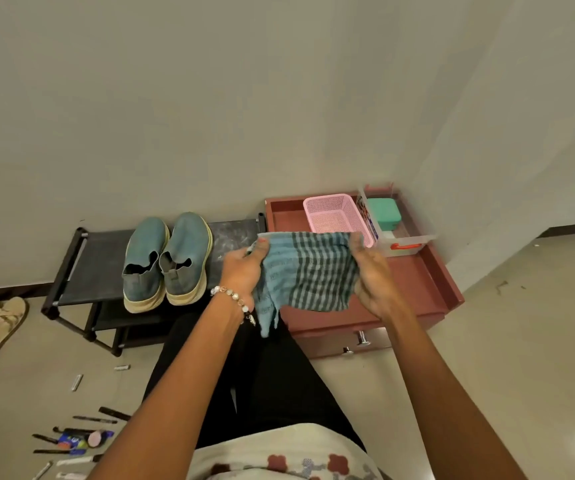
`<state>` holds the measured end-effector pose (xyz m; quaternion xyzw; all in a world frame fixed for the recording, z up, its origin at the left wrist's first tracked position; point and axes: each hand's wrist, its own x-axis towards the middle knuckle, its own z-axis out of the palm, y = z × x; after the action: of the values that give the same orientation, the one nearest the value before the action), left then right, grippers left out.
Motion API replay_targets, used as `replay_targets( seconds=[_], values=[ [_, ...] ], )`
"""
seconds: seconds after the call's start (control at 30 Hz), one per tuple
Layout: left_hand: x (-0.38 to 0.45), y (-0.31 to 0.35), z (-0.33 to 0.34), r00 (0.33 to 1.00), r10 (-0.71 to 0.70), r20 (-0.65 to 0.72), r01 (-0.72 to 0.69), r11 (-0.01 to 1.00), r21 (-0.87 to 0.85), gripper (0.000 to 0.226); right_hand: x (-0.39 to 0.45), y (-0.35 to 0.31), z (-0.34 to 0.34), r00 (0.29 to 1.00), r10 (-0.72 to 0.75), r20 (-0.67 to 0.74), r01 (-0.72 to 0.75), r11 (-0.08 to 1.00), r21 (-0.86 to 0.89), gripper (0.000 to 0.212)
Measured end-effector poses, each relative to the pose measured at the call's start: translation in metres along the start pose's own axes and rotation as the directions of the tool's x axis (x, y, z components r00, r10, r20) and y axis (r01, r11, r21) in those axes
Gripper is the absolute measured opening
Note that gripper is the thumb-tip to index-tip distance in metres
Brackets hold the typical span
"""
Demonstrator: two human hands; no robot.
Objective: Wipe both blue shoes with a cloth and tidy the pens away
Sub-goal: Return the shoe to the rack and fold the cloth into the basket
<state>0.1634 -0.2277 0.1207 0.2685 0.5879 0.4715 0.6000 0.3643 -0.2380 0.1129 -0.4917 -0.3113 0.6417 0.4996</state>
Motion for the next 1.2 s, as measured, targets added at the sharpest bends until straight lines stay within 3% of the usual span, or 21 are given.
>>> replay_targets(
  seconds=[0.07,0.13,0.27,0.37,0.47,0.57,0.63,0.73,0.83,0.93,0.97,1.03,1.1,1.2],
  values=[
    [0.003,0.001,-0.003,0.999,-0.032,-0.022,0.032,0.999,-0.032,0.027,-0.003,-0.002,0.001,0.991,0.075,0.106,-0.056,0.983,-0.173,0.052],
    [0.002,0.001,-0.007,0.999,-0.049,0.017,0.049,0.999,-0.014,0.02,-0.001,-0.003,0.002,0.992,0.087,0.09,-0.048,0.93,-0.364,0.057],
    [0.001,-0.006,-0.01,0.998,0.054,0.043,-0.063,0.968,0.244,0.006,0.005,-0.008,0.011,0.986,-0.1,-0.137,0.003,0.819,-0.574,0.038],
    [-0.004,-0.007,0.003,0.978,0.199,-0.057,-0.162,0.907,0.389,0.007,0.001,-0.005,0.028,0.963,-0.233,-0.137,0.086,0.744,-0.663,0.03],
    [-0.017,-0.007,0.021,0.973,0.228,0.049,-0.229,0.897,0.378,0.01,-0.004,0.007,0.047,0.951,-0.304,-0.05,0.183,0.689,-0.701,0.025],
    [-0.037,-0.005,0.034,0.948,0.105,0.3,-0.146,0.983,0.116,0.017,-0.014,0.017,0.055,0.972,-0.213,0.1,0.234,0.825,-0.515,0.023],
    [-0.044,0.003,0.029,0.911,0.076,0.406,-0.103,0.994,0.046,0.022,-0.02,0.015,0.049,0.973,-0.131,0.191,0.194,0.911,-0.364,0.023],
    [-0.039,0.013,0.01,0.861,0.013,0.509,-0.023,1.0,0.015,0.024,-0.023,0.013,0.034,0.972,-0.083,0.222,0.141,0.954,-0.263,0.042],
    [-0.029,0.012,-0.001,0.905,0.085,0.418,-0.128,0.989,0.076,0.028,-0.017,0.014,0.024,0.997,-0.025,0.075,0.027,0.999,-0.032,0.041],
    [-0.017,0.006,-0.003,0.969,0.228,0.095,-0.239,0.963,0.123,0.021,-0.012,0.011,0.015,0.996,0.069,0.047,-0.077,0.976,0.202,0.039],
    [-0.014,0.004,-0.005,0.973,0.225,0.061,-0.232,0.96,0.157,0.02,-0.011,0.01,0.012,0.994,0.086,0.065,-0.099,0.965,0.242,0.041],
    [-0.014,0.0,-0.004,0.975,0.094,0.201,-0.138,0.967,0.214,0.029,-0.011,0.007,0.011,0.989,0.096,0.114,-0.125,0.953,0.276,0.042],
    [-0.018,-0.004,0.002,0.934,-0.049,0.355,-0.026,0.979,0.204,0.033,-0.01,0.003,0.012,0.978,0.094,0.187,-0.139,0.959,0.246,0.04],
    [-0.018,-0.006,0.009,0.961,-0.038,0.275,-0.006,0.987,0.159,0.016,-0.009,0.001,0.014,0.965,0.186,0.185,-0.214,0.965,0.149,0.044]
  ],
)
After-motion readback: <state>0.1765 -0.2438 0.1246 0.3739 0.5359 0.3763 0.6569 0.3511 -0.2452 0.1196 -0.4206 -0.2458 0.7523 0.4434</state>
